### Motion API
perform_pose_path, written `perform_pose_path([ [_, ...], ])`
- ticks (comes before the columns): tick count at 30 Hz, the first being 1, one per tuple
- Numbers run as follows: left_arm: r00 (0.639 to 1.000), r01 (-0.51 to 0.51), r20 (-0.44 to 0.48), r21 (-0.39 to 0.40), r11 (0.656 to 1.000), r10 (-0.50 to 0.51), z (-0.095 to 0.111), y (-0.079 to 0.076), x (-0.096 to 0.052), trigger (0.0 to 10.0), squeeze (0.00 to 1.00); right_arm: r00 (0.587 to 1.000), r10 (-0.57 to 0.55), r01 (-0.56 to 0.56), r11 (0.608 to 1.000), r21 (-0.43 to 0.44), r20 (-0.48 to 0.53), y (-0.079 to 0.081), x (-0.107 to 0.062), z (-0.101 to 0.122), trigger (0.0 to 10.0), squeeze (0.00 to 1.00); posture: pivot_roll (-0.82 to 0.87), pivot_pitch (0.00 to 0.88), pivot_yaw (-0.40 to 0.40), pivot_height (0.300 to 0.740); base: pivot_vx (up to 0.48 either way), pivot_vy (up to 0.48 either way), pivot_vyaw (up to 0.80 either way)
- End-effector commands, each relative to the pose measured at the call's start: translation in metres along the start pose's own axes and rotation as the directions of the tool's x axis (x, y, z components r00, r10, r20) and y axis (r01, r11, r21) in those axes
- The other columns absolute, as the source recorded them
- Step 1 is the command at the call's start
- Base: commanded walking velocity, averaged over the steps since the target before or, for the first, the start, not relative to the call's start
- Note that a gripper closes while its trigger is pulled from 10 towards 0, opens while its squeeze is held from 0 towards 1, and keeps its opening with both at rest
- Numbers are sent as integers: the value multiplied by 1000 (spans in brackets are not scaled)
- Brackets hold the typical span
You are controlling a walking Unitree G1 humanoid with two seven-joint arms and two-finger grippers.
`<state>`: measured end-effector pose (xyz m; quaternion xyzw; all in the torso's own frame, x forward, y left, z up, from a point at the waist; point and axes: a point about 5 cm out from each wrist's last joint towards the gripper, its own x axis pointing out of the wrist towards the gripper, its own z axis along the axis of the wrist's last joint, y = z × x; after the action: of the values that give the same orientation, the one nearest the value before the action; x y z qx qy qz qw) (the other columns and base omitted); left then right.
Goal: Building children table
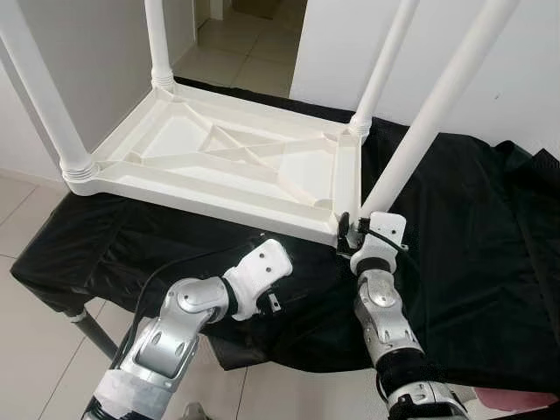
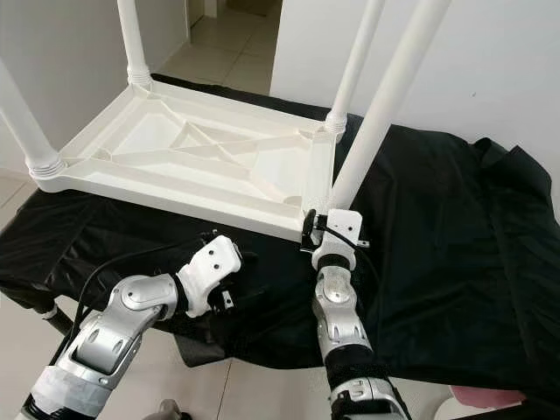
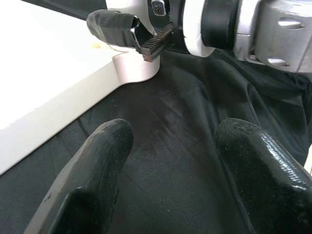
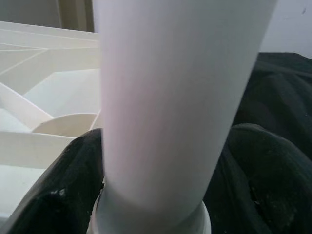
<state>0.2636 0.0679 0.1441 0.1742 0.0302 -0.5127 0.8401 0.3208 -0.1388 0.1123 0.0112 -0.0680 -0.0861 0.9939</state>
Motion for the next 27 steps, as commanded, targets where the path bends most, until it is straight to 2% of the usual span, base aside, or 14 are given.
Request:
perform_pose_path([
  [1, 998, -66, 6, 6, 998, 66, 3, 5, -1, 10000, 0, 999, 37, -37, 999, -6, 16, -2, -6, 1, 10000, 1000, 88, 27, -135, 740, 0, 0, 0],
  [4, 998, -68, 4, 7, 998, 68, 2, 5, -1, 10000, 0, 998, 56, -56, 998, -16, 30, -1, -8, 2, 10000, 1000, 84, 24, -137, 740, 0, 0, 0],
  [5, 998, -69, 4, 9, 998, 69, 2, 6, -1, 10000, 0, 996, 77, -77, 997, -9, 40, -1, -10, 3, 10000, 0, 83, 24, -138, 740, 0, 0, 0],
  [13, 998, -66, 7, 11, 998, 66, 2, 5, -1, 10000, 0, 989, 133, -133, 991, 1, 61, -3, -15, 5, 10000, 0, 71, 22, -135, 740, 0, 0, 0],
  [17, 998, -55, 7, 8, 998, 55, 2, 2, -1, 10000, 0, 980, 193, -194, 981, 21, 53, -7, -17, 4, 10000, 0, 65, 24, -128, 740, 0, 0, 0],
  [19, 999, -49, 7, 9, 999, 49, 2, 2, -1, 10000, 0, 970, 239, -241, 970, 39, 50, -14, -16, 5, 10000, 0, 60, 25, -118, 740, 0, 0, 0],
  [22, 999, -33, 4, 13, 999, 33, 1, 1, -1, 10000, 0, 927, 371, -373, 927, 32, 55, -19, -10, 8, 10000, 0, 56, 26, -108, 740, 0, 0, 0],
  [24, 1000, -30, 2, 15, 999, 30, 1, 1, 0, 10000, 0, 915, 401, -403, 915, 28, 55, -20, -9, 9, 10000, 0, 56, 26, -108, 740, 0, 0, 0],
  [27, 1000, -26, 5, 19, 999, 26, 3, 2, 0, 10000, 0, 848, 528, -529, 849, 3, 32, -22, -1, 12, 10000, 0, 56, 26, -108, 740, 0, 0, 0],
])
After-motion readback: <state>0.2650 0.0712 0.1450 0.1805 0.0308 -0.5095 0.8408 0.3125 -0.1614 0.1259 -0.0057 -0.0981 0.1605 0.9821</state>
